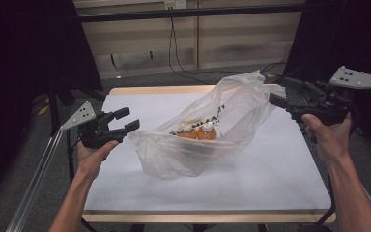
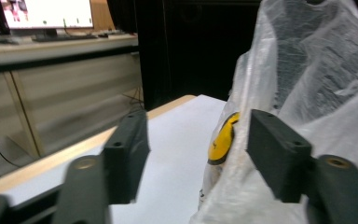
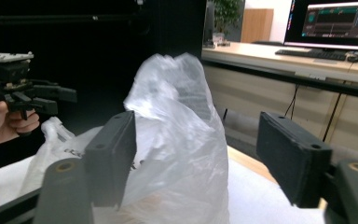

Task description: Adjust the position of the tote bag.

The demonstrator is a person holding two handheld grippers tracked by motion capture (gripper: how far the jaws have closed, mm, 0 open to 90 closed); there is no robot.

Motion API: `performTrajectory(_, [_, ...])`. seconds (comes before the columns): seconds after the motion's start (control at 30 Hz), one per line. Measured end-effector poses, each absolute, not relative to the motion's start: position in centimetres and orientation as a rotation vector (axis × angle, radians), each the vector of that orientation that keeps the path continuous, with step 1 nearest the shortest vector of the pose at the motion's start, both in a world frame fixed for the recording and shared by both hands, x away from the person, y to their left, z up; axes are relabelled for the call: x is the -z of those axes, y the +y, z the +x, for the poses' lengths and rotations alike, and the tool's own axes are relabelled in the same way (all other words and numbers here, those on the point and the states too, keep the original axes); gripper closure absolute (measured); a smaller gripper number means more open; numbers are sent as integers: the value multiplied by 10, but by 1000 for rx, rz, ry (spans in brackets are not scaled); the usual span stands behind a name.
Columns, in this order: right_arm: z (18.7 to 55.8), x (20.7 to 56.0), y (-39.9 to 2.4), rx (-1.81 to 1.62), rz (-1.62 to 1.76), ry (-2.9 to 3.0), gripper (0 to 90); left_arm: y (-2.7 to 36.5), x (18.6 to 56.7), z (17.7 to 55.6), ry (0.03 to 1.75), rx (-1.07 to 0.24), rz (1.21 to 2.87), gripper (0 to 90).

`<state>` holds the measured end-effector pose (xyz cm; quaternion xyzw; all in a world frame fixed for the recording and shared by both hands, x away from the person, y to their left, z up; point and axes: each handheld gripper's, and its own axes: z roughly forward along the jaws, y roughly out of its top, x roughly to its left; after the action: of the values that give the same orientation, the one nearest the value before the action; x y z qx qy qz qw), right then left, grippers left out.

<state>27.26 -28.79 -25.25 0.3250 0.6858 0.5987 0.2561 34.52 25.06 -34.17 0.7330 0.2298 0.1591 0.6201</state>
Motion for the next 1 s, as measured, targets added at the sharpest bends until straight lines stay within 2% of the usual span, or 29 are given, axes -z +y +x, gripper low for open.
performTrajectory(0.1, [284, 259, -280, -1616, 902, 1909, 268, 248, 351, 351, 489, -271, 1708, 242])
performTrajectory(0.17, [290, 265, -274, -1612, 892, 1949, 326, 244, 356, 347, 448, -215, 1709, 205])
performTrajectory(0.33, [301, 274, -262, -1622, 881, 2003, 692, 233, 350, 331, 354, -176, 1751, 195])
performTrajectory(0.43, [308, 277, -257, -1629, 879, 2013, 861, 227, 342, 319, 307, -183, 1765, 198])
performTrajectory(0.53, [315, 277, -254, -1650, 884, 1997, 892, 224, 339, 312, 280, -180, 1754, 207])
performTrajectory(0.7, [327, 272, -249, -1664, 889, 1971, 896, 218, 348, 311, 269, -187, 1826, 223])
performTrajectory(0.77, [331, 271, -248, -1673, 900, 1956, 896, 215, 357, 312, 275, -180, 1871, 280])
performTrajectory(0.83, [335, 271, -247, -1684, 903, 1944, 896, 208, 367, 308, 221, -171, 1941, 451])
performTrajectory(0.9, [338, 273, -245, -1685, 910, 1945, 896, 201, 372, 304, 176, -186, 2022, 732])
performTrajectory(0.93, [339, 275, -244, -1683, 916, 1949, 896, 199, 373, 303, 158, -177, 2044, 819])
performTrajectory(0.97, [339, 276, -243, -1676, 916, 1952, 896, 197, 375, 302, 159, -166, 2057, 878])
performTrajectory(1.0, [340, 279, -242, -1674, 910, 1961, 897, 195, 376, 302, 155, -160, 2068, 891])
